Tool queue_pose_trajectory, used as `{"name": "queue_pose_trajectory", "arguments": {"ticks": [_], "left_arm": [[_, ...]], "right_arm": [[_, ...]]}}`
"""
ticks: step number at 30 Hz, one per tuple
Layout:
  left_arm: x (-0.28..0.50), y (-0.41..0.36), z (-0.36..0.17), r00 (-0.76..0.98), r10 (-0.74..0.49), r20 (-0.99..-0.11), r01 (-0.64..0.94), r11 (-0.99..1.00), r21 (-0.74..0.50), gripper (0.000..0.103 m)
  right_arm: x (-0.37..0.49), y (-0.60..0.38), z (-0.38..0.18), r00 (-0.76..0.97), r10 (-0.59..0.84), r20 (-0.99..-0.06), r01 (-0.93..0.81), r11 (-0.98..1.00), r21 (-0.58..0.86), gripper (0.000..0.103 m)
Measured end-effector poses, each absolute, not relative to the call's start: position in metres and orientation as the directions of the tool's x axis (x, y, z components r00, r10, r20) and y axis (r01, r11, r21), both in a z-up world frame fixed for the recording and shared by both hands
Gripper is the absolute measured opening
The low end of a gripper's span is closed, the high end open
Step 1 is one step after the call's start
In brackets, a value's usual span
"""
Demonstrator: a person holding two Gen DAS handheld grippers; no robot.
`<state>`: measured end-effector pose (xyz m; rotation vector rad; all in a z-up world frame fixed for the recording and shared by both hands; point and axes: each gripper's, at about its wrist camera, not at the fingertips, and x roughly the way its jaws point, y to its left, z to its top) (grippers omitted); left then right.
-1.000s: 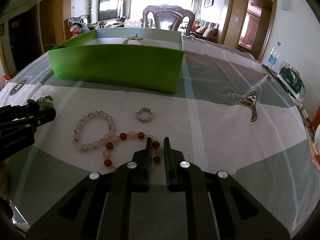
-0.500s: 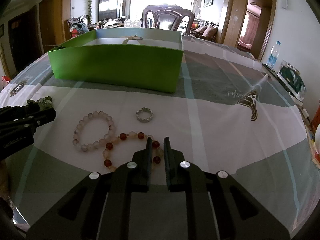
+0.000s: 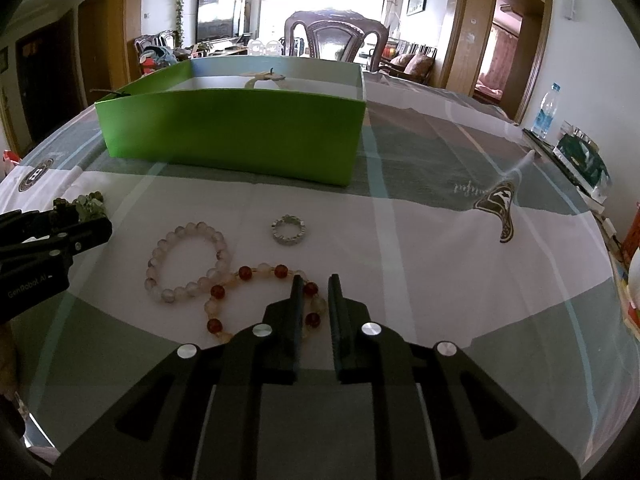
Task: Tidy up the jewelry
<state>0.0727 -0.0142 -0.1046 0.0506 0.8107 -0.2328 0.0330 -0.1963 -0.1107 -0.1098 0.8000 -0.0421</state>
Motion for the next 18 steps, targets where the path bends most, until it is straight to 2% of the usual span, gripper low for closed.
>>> {"name": "queue_pose_trajectory", "arguments": {"ticks": [3, 7, 12, 18], "left_arm": [[0.072, -0.014, -0.105, 0.669, -0.182, -0.720, 0.223, 0.974, -0.039, 0.038], [0.072, -0.014, -0.105, 0.674, -0.183, -0.716, 0.222, 0.974, -0.040, 0.021], [0.072, -0.010, -0.105, 0.670, -0.205, -0.713, 0.229, 0.971, -0.064, 0.019], [0.077, 0.012, -0.102, 0.643, -0.287, -0.710, 0.220, 0.957, -0.188, 0.017]], "right_arm": [[0.032, -0.195, -0.110, 0.698, -0.083, -0.711, -0.006, 0.992, -0.122, 0.013], [0.033, -0.194, -0.110, 0.699, -0.081, -0.710, -0.012, 0.992, -0.125, 0.010], [0.033, -0.194, -0.110, 0.701, -0.080, -0.708, -0.008, 0.993, -0.120, 0.009], [0.032, -0.201, -0.106, 0.712, -0.053, -0.700, 0.002, 0.997, -0.074, 0.008]]}}
